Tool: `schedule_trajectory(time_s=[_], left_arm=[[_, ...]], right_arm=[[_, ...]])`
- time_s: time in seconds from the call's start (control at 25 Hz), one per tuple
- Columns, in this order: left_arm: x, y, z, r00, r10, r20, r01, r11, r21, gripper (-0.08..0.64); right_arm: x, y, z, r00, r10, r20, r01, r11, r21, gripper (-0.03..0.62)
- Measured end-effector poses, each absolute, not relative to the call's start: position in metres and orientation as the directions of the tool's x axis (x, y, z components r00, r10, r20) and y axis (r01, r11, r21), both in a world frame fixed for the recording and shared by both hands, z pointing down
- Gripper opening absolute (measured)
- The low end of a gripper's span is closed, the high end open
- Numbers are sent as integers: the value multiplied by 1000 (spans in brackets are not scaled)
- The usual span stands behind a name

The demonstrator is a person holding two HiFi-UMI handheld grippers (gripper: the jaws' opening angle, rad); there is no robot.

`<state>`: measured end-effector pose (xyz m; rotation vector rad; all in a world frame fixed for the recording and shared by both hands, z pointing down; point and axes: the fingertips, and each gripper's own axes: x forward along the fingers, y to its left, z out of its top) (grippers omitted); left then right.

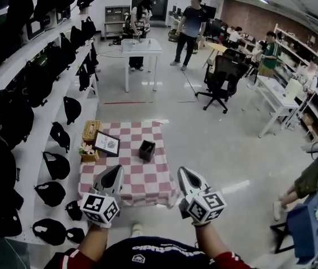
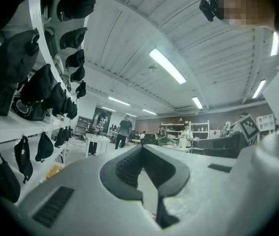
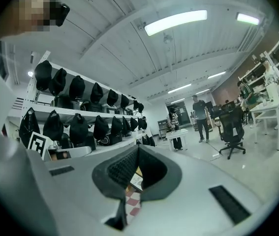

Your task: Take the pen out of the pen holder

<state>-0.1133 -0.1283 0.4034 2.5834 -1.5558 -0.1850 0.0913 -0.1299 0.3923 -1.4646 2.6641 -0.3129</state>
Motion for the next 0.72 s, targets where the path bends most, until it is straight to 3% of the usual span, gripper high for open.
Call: schedule_trajectory(time_s=[0.72], left_arm=[[-159,-226,413,513,-857,-45,-843,-513,159,5]], right_arm=[[29,-222,403,-527,-848,57,-838,507,-201,3]])
